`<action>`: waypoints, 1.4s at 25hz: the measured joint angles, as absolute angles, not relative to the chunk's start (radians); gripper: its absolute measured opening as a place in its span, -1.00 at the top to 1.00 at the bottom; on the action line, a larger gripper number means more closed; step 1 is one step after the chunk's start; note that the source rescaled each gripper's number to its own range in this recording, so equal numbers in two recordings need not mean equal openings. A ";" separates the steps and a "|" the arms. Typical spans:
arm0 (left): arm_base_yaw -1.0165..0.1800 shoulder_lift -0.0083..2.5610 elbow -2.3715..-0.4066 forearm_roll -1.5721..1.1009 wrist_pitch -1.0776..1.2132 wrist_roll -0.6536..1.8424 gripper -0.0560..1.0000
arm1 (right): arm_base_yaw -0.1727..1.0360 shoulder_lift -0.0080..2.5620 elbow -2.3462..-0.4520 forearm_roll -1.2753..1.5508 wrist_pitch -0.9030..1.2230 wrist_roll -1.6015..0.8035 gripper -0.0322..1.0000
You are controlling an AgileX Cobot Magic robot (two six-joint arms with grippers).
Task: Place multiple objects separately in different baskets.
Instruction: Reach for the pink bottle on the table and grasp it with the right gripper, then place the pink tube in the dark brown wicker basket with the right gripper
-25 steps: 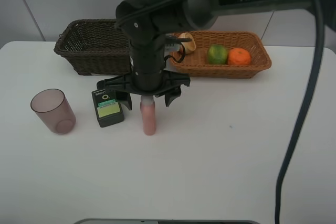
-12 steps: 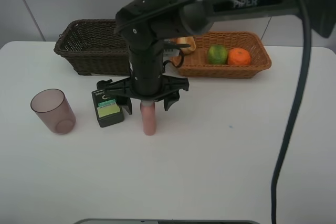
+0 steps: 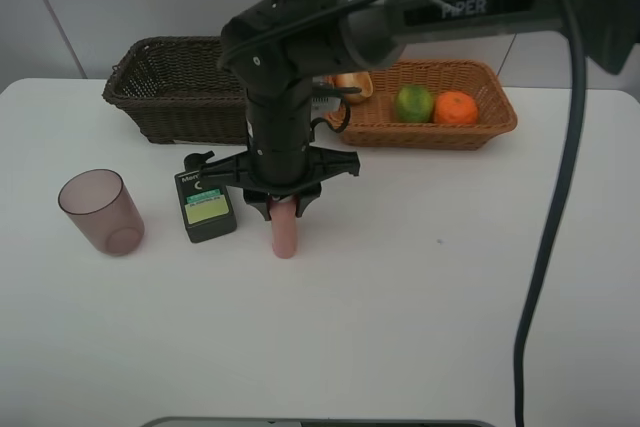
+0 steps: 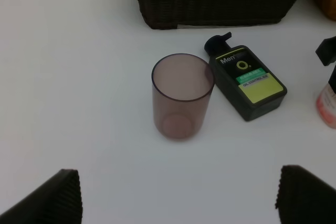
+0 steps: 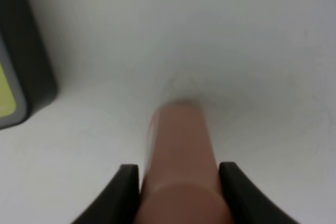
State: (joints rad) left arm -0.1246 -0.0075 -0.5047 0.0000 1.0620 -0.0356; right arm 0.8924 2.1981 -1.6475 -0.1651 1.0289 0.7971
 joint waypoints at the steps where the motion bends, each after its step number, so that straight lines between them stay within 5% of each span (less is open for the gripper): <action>1: -0.125 -0.008 -0.505 0.000 1.062 -0.036 -0.92 | 0.892 2.198 -1.647 -0.165 1.029 0.797 0.91; 23: -0.125 -0.008 -0.505 0.000 1.062 -0.036 -0.92 | 0.892 2.184 -1.666 -0.161 1.045 0.769 0.91; 35: -0.125 -0.008 -0.505 0.000 1.062 -0.036 -0.92 | 0.815 2.117 -2.043 -0.138 1.218 0.336 0.92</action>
State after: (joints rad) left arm -0.1246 -0.0075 -0.5047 0.0000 1.0620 -0.0356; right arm 0.8153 2.1170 -2.0434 -0.1380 1.2176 0.3365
